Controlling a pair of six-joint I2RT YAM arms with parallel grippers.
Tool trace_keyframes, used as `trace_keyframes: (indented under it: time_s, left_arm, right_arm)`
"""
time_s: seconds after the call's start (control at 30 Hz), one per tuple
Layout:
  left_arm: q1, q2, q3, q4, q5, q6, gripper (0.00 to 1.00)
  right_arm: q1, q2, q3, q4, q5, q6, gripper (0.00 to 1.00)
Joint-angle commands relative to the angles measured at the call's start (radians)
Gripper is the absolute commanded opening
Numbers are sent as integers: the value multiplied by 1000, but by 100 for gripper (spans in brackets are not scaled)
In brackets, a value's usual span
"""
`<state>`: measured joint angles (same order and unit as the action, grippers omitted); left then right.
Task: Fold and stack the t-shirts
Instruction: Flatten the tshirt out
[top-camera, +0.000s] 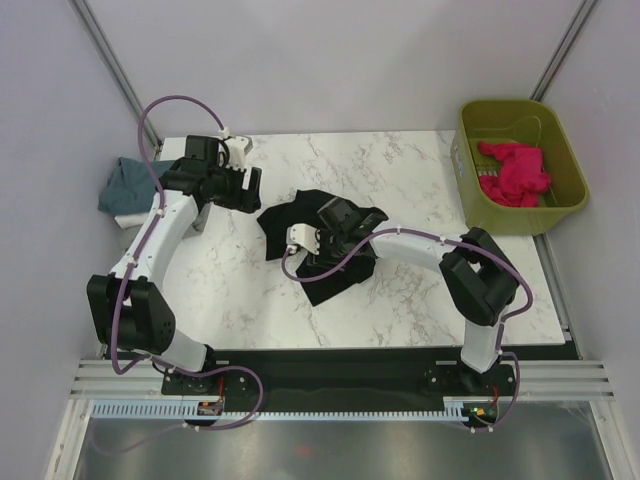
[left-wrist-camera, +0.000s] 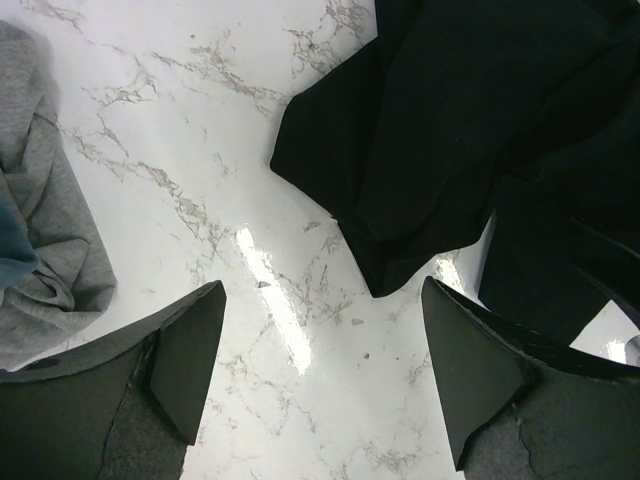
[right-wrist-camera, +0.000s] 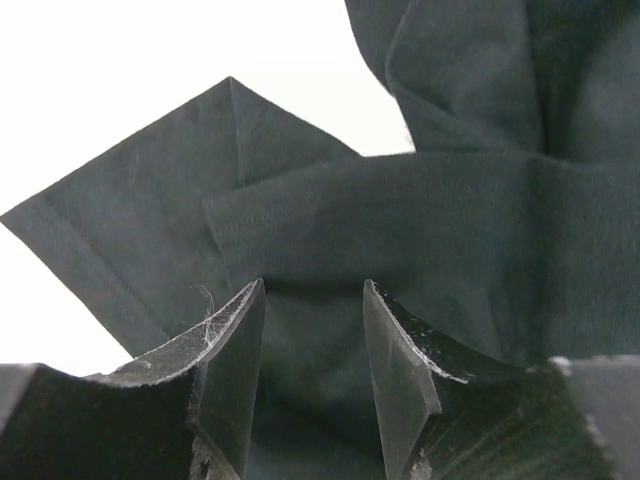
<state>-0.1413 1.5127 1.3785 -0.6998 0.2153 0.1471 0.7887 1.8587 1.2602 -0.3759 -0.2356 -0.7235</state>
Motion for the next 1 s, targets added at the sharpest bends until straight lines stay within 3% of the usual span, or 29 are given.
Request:
trace_keyframes:
  time_s: [0.0, 0.77, 0.9, 0.97]
  left_arm:
    - [11, -20, 8, 37, -1, -24, 87]
    - [29, 17, 44, 54, 7, -44, 87]
    - [29, 17, 45, 52, 6, -46, 87]
    - [29, 15, 44, 52, 7, -46, 87]
  right_arm:
    - [20, 28, 51, 28, -30, 22, 52]
    - [38, 114, 114, -83, -31, 10, 52]
    - [40, 117, 123, -84, -31, 12, 47]
    - [40, 114, 128, -84, -30, 13, 36]
